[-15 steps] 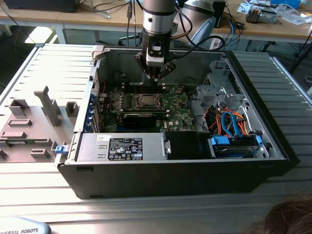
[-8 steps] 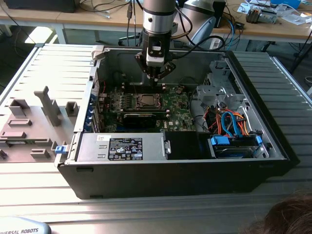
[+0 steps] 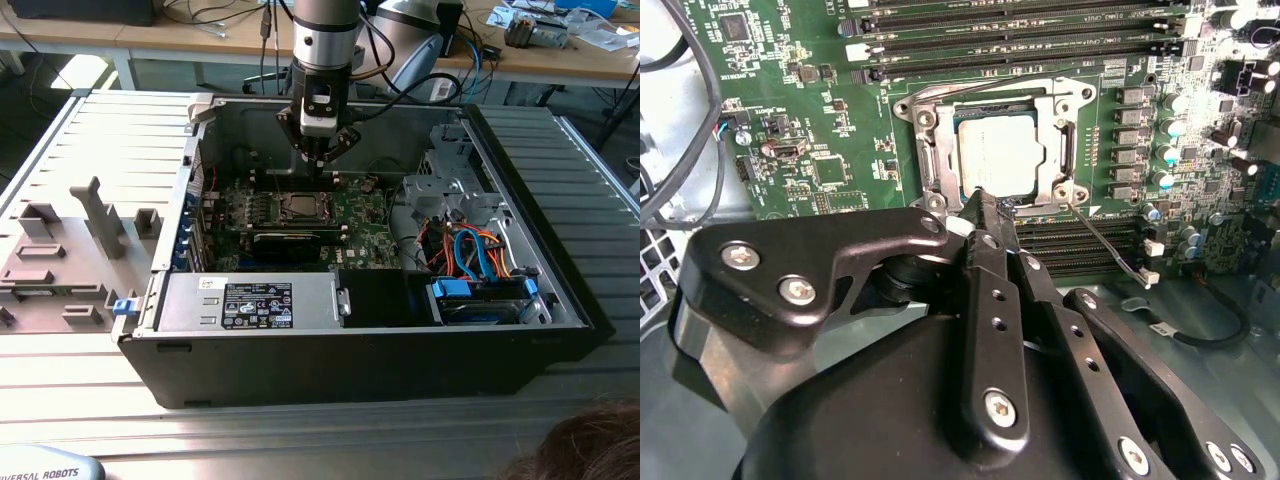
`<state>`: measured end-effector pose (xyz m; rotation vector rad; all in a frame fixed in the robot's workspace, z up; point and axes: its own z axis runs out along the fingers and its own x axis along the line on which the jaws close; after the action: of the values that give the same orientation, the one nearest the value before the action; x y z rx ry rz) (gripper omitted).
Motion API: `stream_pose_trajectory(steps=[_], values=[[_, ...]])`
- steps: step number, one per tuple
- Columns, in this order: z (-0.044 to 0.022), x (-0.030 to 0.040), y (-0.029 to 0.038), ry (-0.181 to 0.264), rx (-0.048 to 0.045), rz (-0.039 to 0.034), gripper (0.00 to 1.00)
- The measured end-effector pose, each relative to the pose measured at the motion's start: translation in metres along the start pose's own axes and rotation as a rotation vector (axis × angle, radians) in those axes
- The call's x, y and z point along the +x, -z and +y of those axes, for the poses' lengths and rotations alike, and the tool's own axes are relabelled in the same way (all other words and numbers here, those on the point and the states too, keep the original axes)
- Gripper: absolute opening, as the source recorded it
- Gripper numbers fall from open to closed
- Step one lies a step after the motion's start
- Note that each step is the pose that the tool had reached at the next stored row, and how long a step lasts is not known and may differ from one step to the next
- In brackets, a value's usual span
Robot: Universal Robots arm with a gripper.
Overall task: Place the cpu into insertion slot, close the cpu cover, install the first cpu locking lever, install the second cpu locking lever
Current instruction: 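Install the first cpu locking lever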
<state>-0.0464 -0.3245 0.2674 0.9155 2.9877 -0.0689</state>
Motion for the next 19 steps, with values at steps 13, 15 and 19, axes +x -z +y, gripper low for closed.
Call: stream_pose_trajectory(steps=[13, 15, 19], values=[[0.0000, 0.0000, 0.0000, 0.005, -0.0002, -0.0002, 0.11], [0.0000, 0.0000, 0.0000, 0.006, -0.0002, -0.0002, 0.11], [0.0000, 0.0000, 0.0000, 0.008, -0.0003, -0.0003, 0.11]])
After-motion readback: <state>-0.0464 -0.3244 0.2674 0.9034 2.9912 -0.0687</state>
